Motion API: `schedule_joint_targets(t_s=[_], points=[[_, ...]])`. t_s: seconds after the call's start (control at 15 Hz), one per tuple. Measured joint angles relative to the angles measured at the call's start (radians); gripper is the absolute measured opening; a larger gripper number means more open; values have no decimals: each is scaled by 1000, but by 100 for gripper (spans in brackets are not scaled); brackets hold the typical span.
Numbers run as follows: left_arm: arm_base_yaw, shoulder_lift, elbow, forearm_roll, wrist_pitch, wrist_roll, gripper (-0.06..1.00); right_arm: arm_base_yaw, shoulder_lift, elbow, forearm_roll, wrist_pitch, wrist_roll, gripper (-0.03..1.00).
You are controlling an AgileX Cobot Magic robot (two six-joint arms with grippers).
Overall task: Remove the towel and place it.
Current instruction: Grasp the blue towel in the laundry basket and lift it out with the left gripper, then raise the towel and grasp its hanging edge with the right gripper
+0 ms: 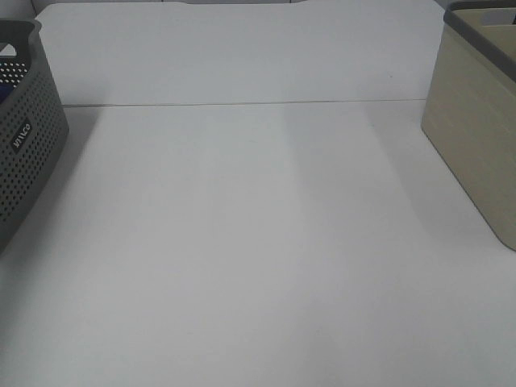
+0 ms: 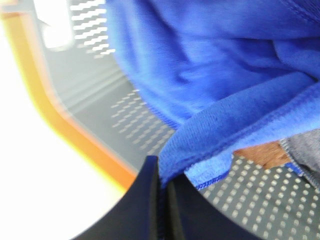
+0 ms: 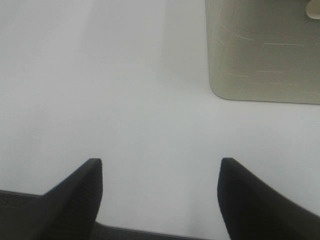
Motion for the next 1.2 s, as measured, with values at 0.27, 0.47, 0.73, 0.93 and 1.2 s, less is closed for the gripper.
schedule_joint_targets(t_s=[0.27,0.47,0.73,0.93,1.2], points=[[-1,-199,0,-147,3,-35,0,0,0,0,0,0,0,66],[-1,-328,0,-235,-6,-37,0,0,0,0,0,0,0,66],[-1,-424,0,-333,-70,-40,0,0,0,0,0,0,0,66],[-51,-430,-87,-365,-56,-83,0,0,0,0,0,0,0,66],[-174,-408,-210,-357,-57,-129,0,0,0,-1,1,-6,-4,66]])
